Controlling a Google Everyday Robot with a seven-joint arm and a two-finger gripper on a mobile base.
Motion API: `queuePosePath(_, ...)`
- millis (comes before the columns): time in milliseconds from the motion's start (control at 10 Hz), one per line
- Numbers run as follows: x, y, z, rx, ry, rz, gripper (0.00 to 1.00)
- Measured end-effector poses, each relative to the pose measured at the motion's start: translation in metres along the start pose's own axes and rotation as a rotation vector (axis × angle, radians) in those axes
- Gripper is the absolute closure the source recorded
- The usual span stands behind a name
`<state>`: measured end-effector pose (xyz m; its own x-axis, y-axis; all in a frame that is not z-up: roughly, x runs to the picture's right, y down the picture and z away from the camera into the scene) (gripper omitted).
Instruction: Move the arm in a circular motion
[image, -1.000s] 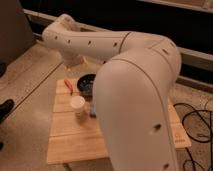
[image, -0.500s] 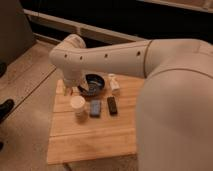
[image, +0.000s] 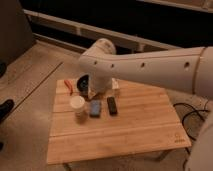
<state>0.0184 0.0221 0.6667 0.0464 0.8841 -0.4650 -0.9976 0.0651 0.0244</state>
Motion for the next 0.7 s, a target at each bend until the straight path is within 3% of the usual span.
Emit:
queuePosePath(200,-0.013,-0.061,-0.003,0.061,0.026,0.145,0.35)
queuePosePath(300,-0.027,-0.076,-0.001,0.078,0.039,0.19,0.35)
queuePosePath(400,-0.059,-0.093,0.002,0.119,0.054,0.238,0.35)
queuePosePath(500,-0.087,-0.095,0.007,0.138,0.053,0.254,0.35)
queuePosePath(700,-0.128,-0.078,0.013,0.134,0.046,0.244,0.35)
